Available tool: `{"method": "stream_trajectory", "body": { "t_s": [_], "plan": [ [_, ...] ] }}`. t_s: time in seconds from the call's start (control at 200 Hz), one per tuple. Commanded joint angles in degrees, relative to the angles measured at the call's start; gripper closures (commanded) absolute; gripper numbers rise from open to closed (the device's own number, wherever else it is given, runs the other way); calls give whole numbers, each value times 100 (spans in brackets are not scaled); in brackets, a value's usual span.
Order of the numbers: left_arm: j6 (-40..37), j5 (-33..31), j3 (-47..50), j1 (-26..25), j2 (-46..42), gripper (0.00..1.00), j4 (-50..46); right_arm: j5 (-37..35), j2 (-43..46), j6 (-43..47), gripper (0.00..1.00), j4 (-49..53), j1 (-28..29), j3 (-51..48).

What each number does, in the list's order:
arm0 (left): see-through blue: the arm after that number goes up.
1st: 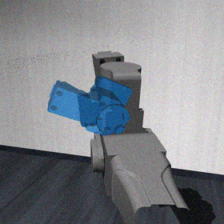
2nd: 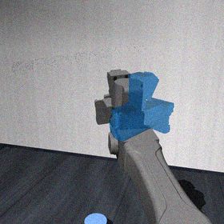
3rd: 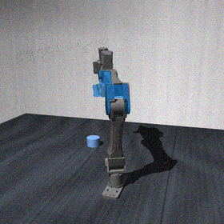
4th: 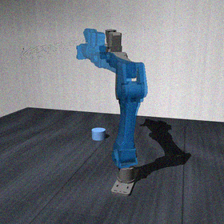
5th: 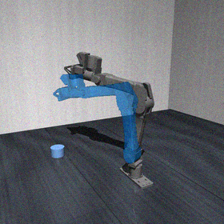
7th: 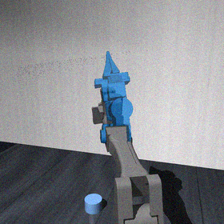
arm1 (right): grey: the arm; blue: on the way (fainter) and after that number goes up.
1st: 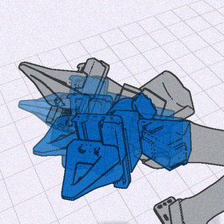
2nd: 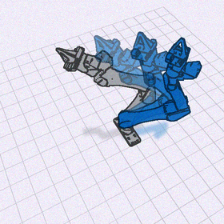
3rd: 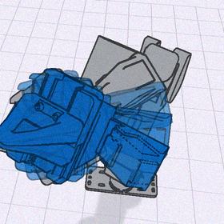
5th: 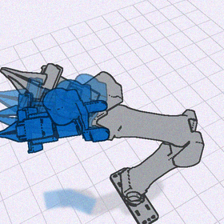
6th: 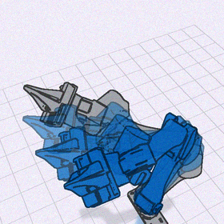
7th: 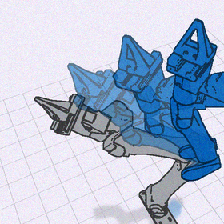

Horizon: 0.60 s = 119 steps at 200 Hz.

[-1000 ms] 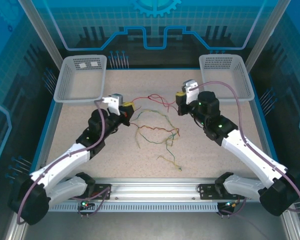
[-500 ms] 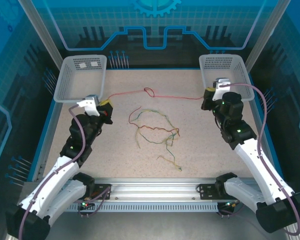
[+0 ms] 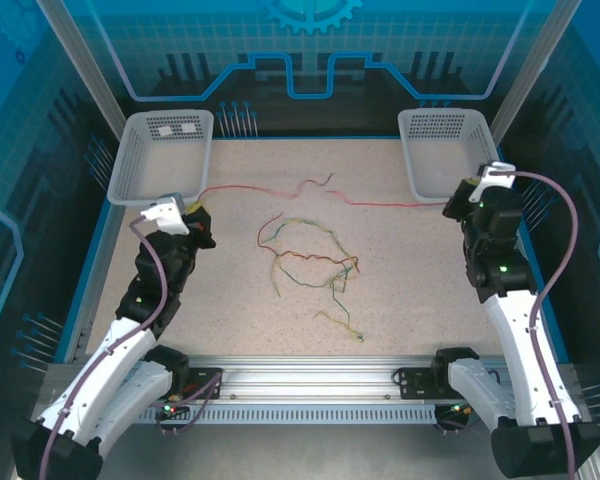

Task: Untangle the cables

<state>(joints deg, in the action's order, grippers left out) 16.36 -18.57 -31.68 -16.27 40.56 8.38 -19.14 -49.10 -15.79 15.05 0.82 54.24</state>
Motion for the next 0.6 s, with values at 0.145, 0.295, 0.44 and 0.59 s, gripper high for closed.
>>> {"method": "stream_trajectory", "body": {
  "t_s": [0.145,0.295,0.44,0.59],
  "plan": [
    [27,-744,-186,78,244,100,-374,-127,252,-477,100,470,-524,347],
    [4,-149,-98,80,213,100,-85,903,395,-450,100,6,-564,142],
    [-45,952,-126,74,55,100,352,1404,434,-504,100,-410,-565,-37],
    [33,2062,-347,72,-126,100,456,1780,294,-434,100,-695,-565,-32]
  ]
}}
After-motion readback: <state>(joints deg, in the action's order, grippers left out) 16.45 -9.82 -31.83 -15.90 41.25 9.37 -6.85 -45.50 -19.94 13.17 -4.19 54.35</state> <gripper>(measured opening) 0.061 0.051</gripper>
